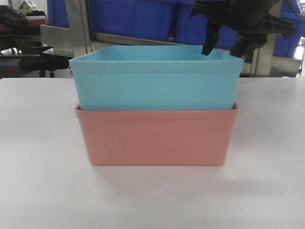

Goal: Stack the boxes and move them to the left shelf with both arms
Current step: 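Lower the light-blue bin into the pink bin and release right gripper, then lower both grippers onto opposite walls of the stacked bins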

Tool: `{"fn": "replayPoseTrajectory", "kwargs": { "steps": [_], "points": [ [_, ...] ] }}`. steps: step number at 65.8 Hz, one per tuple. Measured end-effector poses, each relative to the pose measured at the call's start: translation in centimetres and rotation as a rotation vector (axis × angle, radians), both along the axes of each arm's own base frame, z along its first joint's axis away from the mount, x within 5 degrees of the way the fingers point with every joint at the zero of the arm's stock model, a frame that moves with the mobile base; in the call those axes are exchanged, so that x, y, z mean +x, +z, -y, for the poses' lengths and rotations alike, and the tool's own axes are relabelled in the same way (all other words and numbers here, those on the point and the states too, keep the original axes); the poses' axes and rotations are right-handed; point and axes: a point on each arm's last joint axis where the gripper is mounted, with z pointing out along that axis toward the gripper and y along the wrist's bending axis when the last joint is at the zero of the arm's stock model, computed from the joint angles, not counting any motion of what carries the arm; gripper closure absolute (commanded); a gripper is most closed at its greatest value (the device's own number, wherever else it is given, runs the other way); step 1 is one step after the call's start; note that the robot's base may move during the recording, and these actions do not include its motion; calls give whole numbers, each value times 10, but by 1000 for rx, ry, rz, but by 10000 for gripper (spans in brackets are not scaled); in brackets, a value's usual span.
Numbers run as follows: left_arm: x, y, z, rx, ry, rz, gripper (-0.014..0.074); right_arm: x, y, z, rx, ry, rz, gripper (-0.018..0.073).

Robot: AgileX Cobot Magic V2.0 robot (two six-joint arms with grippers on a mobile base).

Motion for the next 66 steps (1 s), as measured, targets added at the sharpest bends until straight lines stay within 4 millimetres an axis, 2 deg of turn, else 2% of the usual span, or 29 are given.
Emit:
{"fn": "replayPoseTrajectory", "kwargs": {
  "steps": [9,19,29,36,43,56,66],
  "points": [
    [0,0,0,-7,1,-3,158,-4,12,4,-67,12,-46,3],
    [5,9,4,-32,-1,-21,34,-8,26,7,-163,61,-103,3],
    [26,29,15,-34,-14,-69,29,-11,35,9,-237,124,-145,3],
    [55,44,29,-13,-29,-135,29,-13,40,8,-254,162,-153,3],
    [85,49,43,3,-32,-223,29,-14,40,6,-246,184,-162,3],
    [146,40,71,13,-12,-391,30,-14,37,3,-211,192,-178,5],
    [187,26,89,27,-4,-479,31,-7,23,-1,-210,197,-215,5]
  ]
}}
